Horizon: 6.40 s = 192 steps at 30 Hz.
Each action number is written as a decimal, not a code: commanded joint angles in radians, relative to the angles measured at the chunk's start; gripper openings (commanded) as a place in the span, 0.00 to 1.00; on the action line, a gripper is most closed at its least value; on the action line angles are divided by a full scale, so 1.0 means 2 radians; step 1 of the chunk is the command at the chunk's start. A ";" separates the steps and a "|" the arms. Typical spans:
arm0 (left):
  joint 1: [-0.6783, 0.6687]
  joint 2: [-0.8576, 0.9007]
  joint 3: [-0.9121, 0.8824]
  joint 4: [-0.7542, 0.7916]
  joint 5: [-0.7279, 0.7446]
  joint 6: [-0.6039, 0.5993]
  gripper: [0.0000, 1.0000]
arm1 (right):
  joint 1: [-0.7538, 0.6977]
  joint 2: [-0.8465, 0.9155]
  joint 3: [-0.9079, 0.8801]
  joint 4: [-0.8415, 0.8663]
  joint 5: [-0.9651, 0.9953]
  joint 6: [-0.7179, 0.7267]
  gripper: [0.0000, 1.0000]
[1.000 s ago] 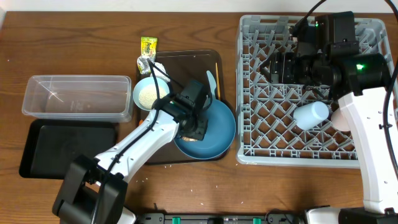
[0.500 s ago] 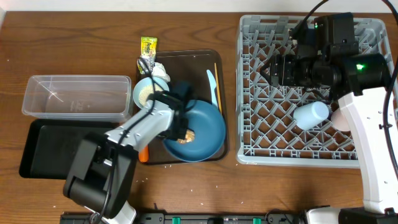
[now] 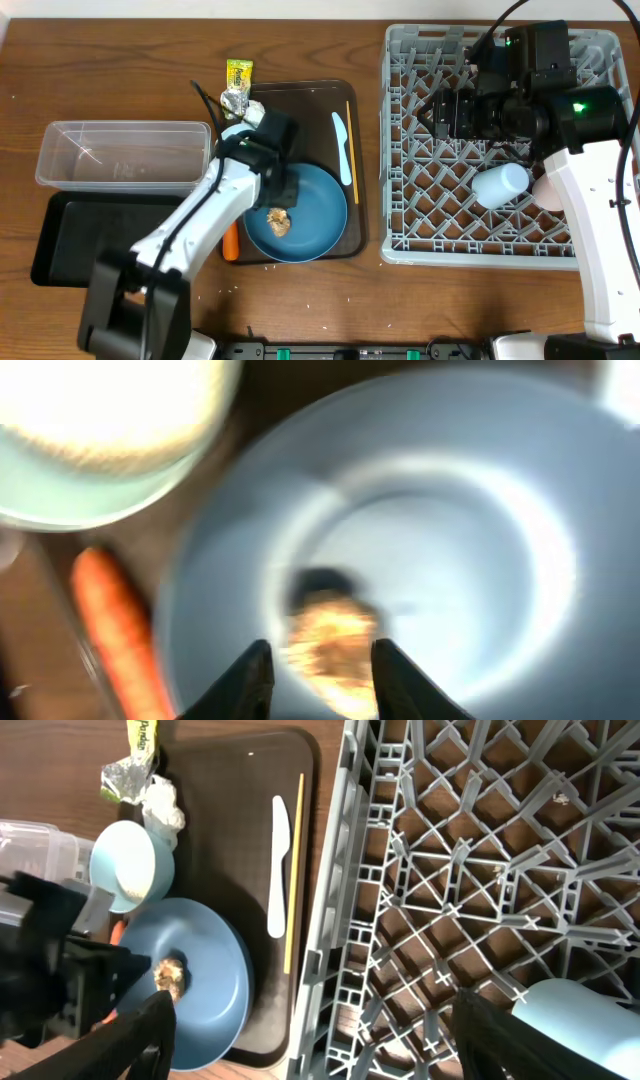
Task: Sort waste into correct bins and load items into the dishwasher rack
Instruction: 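Grasp the blue plate's rim with the left gripper, then lift the blue plate and tilt it over the black tray, then carry the blue plate with the left gripper over the rack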
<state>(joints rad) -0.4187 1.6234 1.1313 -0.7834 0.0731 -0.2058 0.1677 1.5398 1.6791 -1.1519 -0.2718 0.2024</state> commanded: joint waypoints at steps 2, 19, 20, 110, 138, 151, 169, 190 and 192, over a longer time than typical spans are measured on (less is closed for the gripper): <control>-0.037 -0.003 0.009 0.021 0.060 -0.008 0.40 | 0.005 0.002 0.000 0.000 0.003 -0.008 0.82; -0.127 0.072 0.008 0.094 0.057 -0.054 0.49 | 0.005 0.002 0.000 0.000 0.003 -0.008 0.84; -0.127 0.077 0.008 0.096 0.057 -0.058 0.49 | 0.005 0.002 0.000 -0.001 0.003 -0.008 0.83; -0.153 0.129 0.095 0.036 -0.060 -0.116 0.06 | 0.005 0.002 0.000 -0.024 0.003 -0.012 0.93; 0.258 -0.208 0.275 -0.205 0.067 -0.117 0.06 | 0.005 0.002 0.000 -0.022 0.003 -0.012 0.96; 0.558 -0.208 0.132 -0.169 0.290 0.025 0.06 | 0.005 0.002 0.000 -0.022 0.003 -0.012 0.97; 0.647 -0.208 -0.032 0.043 0.510 0.164 0.06 | 0.005 0.002 0.000 -0.022 0.003 -0.012 0.98; 0.785 -0.227 -0.044 -0.037 0.613 0.233 0.06 | 0.005 0.002 0.000 -0.021 0.003 -0.012 0.99; 0.782 -0.218 -0.051 -0.036 0.623 0.236 0.06 | 0.005 0.002 0.000 -0.020 0.003 -0.012 0.99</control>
<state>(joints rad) 1.1439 1.1778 1.0515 -0.8539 1.3170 0.2176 0.1677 1.5402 1.6783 -1.1923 -0.2714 0.1932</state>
